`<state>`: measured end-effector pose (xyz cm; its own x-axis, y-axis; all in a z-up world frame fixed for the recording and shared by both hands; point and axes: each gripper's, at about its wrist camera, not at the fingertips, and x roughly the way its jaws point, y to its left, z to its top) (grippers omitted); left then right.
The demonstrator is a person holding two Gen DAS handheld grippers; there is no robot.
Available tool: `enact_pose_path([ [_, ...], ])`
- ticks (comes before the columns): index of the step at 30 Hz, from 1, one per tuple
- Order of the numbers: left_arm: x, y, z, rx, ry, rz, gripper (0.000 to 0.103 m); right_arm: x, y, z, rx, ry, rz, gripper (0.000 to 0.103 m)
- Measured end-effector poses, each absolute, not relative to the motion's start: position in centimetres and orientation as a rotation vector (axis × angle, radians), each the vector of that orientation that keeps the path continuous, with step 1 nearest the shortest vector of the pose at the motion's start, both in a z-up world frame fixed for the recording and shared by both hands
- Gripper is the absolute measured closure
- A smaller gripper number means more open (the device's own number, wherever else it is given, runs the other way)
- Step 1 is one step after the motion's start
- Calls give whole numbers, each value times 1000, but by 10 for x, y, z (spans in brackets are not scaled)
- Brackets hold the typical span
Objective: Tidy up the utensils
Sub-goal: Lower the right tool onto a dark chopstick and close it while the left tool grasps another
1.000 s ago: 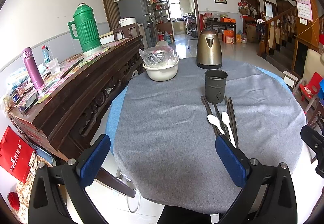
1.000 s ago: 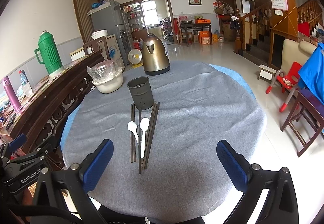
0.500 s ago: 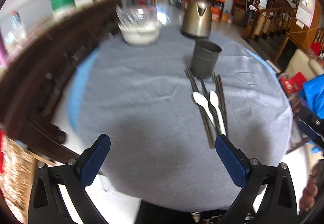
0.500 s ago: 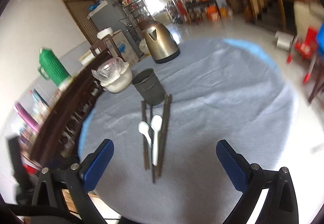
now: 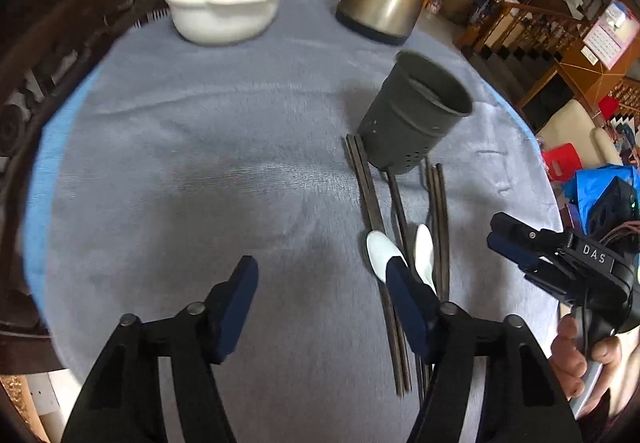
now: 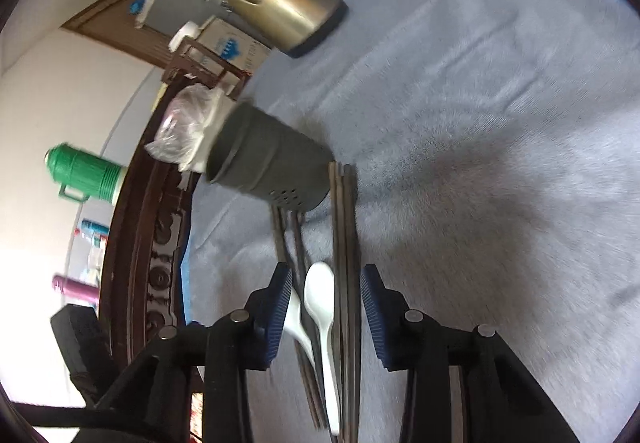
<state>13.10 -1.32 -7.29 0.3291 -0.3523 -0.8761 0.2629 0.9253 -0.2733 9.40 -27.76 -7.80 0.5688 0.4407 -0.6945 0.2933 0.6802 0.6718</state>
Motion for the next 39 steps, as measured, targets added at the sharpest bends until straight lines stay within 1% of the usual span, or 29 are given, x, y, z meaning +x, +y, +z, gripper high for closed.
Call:
enact_pose_path([
  [2, 145, -19, -84, -101, 1206, -414, 40, 103, -279, -88, 867, 1012, 83, 64],
  [6, 163, -34, -96, -119, 1241, -432, 41, 117, -281, -103, 895, 1044, 78, 64],
  [8, 170, -40, -99, -123, 1246, -439, 41, 124, -280, -109, 893, 1066, 75, 66],
  [12, 185, -50, -110, -113, 1270, -433, 43, 132, -283, -117, 908, 1086, 75, 73],
  [14, 191, -53, -114, -113, 1286, -425, 46, 137, -282, -117, 905, 1083, 81, 74],
  [18, 195, -59, -110, -104, 1270, -425, 47, 142, -277, -115, 873, 1087, 93, 77],
  [20, 194, -62, -108, -86, 1261, -424, 47, 145, -275, -114, 859, 1087, 93, 81],
  [21, 193, -64, -107, -62, 1253, -420, 48, 146, -274, -114, 846, 1087, 84, 86],
  [23, 195, -73, -107, -26, 1243, -411, 51, 144, -276, -115, 840, 1085, 83, 87],
  [25, 193, -79, -108, 0, 1231, -405, 50, 144, -276, -114, 820, 1085, 78, 89],
  [34, 183, -77, -104, 30, 1238, -376, 50, 129, -285, -106, 771, 1062, 15, 89],
  [35, 181, -73, -105, 45, 1247, -359, 54, 127, -287, -106, 774, 1059, 8, 89],
  [39, 175, -69, -100, 72, 1255, -358, 55, 117, -293, -102, 758, 1059, -33, 88],
])
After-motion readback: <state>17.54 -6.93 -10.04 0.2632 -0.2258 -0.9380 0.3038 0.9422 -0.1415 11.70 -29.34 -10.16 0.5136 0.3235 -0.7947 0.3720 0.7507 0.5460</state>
